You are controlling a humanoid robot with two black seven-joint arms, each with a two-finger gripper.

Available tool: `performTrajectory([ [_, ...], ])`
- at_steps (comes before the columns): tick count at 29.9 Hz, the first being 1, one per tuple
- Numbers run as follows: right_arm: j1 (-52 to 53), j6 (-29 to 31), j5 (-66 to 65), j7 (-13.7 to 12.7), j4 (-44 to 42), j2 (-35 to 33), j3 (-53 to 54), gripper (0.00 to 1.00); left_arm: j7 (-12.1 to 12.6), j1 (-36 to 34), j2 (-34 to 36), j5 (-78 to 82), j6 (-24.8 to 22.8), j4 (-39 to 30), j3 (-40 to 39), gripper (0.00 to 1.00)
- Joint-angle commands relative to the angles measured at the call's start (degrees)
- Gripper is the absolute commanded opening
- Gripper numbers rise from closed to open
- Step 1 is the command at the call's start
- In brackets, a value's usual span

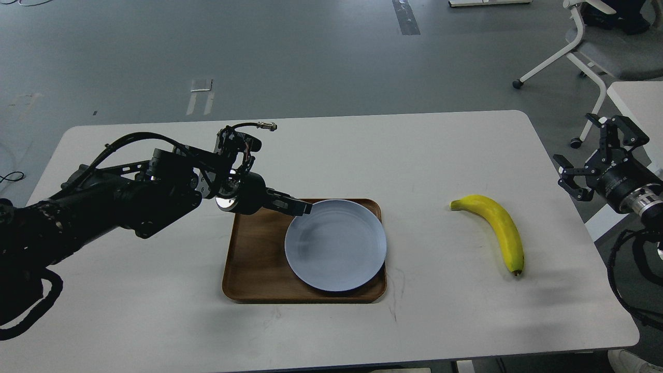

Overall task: Place banana on plate with both arms
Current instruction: 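Release the plate and withdraw the left gripper to its start pose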

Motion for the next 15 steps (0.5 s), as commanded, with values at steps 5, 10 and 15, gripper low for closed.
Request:
performTrajectory([
  [5,0.0,0.0,0.0,0.0,0.0,0.0,0.0,1.00,0.0,-1.8,7.0,-41.2,0.0,-1.2,-1.3,0.99],
  [10,0.0,0.0,0.0,0.0,-0.5,0.0,-0.2,1.00,0.0,1.9,13.7,-57.7,0.0,-3.5,-8.0,0.99],
  [15,-0.5,0.0,0.0,0.0,-0.7,-0.1,-0.4,1.00,0.0,16.0,19.2,-62.4,0.0,-7.7,-26.4,0.99],
])
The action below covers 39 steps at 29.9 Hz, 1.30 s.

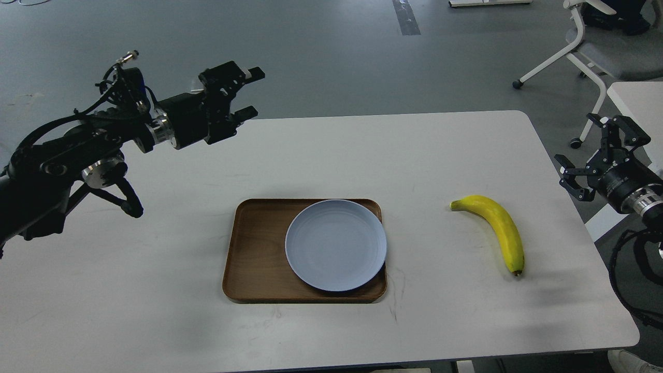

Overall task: Place banana on plate with both arms
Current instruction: 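Release the plate and withdraw the left gripper to its start pose, then reach the right gripper down to the banana and grasp its stem end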

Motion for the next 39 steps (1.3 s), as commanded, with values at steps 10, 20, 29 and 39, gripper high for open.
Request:
performTrajectory([
  [10,-1.5,0.0,-0.7,0.0,-7.2,-1.5,0.1,1.00,0.0,21.7,1.9,-7.6,0.0,-1.6,-27.1,0.99],
  [20,6.5,0.0,-18.4,0.0,-8.3,-3.3,-0.2,1.00,0.0,21.7,0.7,-6.9,0.0,-1.6,-26.6,0.99],
  [29,21.8,0.0,-57.1,0.0,0.3,-3.1,-0.3,1.00,0.0,21.6,0.8,-6.9,0.0,-1.8,-26.7,0.99],
  [39,24.3,0.0,-95.9,0.0,13.2,-3.2,-4.9,1.00,0.0,21.5,1.3,-6.9,0.0,-2.3,-26.7,0.99],
])
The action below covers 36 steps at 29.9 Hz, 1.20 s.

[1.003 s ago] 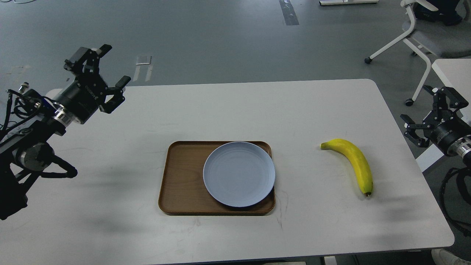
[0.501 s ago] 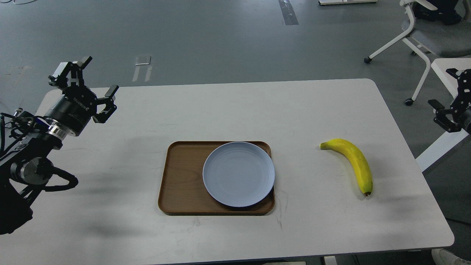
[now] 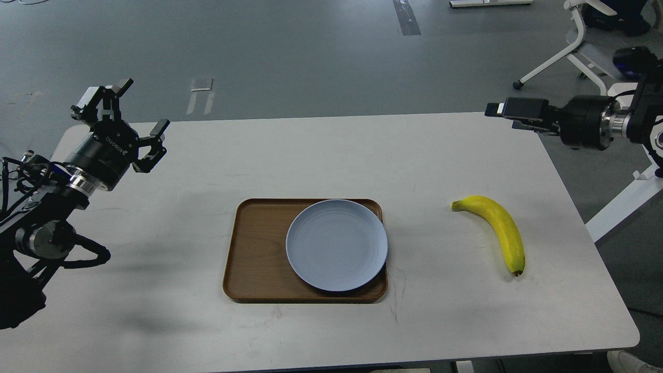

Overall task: Place banana on plate with both arms
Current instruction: 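Reach the right gripper down to the banana and grasp its stem end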

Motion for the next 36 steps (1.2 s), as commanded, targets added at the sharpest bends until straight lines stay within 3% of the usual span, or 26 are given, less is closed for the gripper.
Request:
performTrajectory([
  [1,0.2,0.0,-9.9,0.0,1.1,-0.1,-4.1,1.00,0.0,0.0,0.1,0.0,0.0,0.0,0.1,0.99],
  [8,-0.1,0.0,-15.9,0.0,0.9,2.1,-13.2,1.00,0.0,-0.1,0.0,0.0,0.0,-0.1,0.1,0.99],
  [24,-1.5,0.0,-16.9,0.0,-2.2,3.6,-16.1,1.00,0.0,0.0,0.8,0.0,0.0,-0.1,0.2,0.99],
  [33,-3.7,0.0,-16.8,0.0,-7.4,7.7,-16.1,0.90,0.0,0.0,1.4,0.0,0.0,-0.1,0.2,0.99],
  [36,-3.7,0.0,-16.8,0.0,-7.5,8.3,-16.1,0.75,0.0,0.0,1.7,0.0,0.0,-0.1,0.2,0.99],
])
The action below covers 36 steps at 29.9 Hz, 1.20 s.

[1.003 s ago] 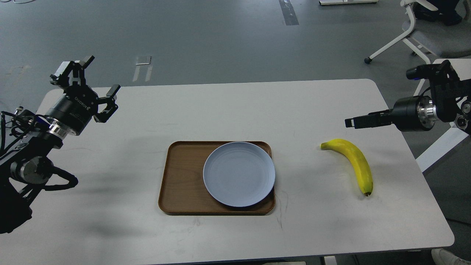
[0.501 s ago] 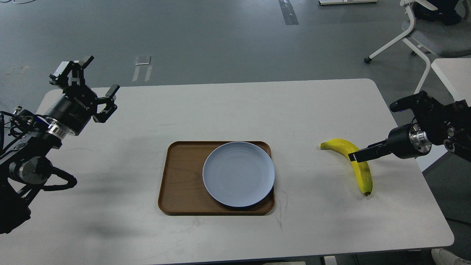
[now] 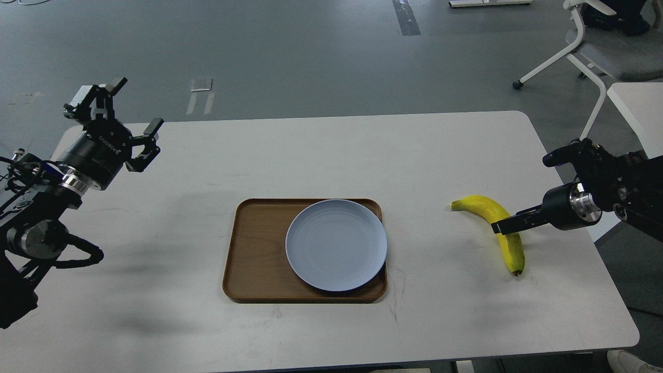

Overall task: Place banana on plate with both arms
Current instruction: 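Reach the right gripper down to the banana and grasp its stem end, then lift the banana with the right gripper and carry it over the plate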

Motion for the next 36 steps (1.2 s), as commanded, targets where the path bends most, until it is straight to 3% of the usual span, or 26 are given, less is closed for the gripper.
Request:
performTrajectory([
  [1,-0.1,0.0,0.0,0.0,-0.4,0.5,0.0,0.65,0.0,0.0,0.3,0.0,0.0,0.0,0.0,0.99],
  [3,-0.2,0.0,0.0,0.0,-0.4,0.5,-0.1,0.47,0.0,0.0,0.3,0.0,0.0,0.0,-0.1,0.99],
  [4,-0.1,0.0,0.0,0.0,-0.4,0.5,-0.5,0.25,0.0,0.0,0.3,0.0,0.0,0.0,-0.1,0.99],
  [5,-0.1,0.0,0.0,0.0,-0.4,0.5,-0.9,0.15,0.0,0.0,0.3,0.0,0.0,0.0,-0.1,0.99],
  [8,0.1,0.0,0.1,0.0,-0.4,0.5,-1.4,0.00,0.0,0.0,0.3,0.0,0.0,-0.6,-0.1,0.99],
  [17,1.2,0.0,0.4,0.0,0.3,-0.2,-0.9,0.00,0.0,0.0,0.4,0.0,0.0,-0.9,-0.2,0.99],
  [25,12.5,0.0,1.4,0.0,5.7,0.2,-0.8,0.00,0.0,-0.2,0.3,0.0,0.0,-1.5,-0.4,0.99],
  [36,17.6,0.0,6.1,0.0,4.5,16.1,-1.8,0.00,0.0,-0.1,0.3,0.1,0.0,-2.5,-0.2,0.99],
])
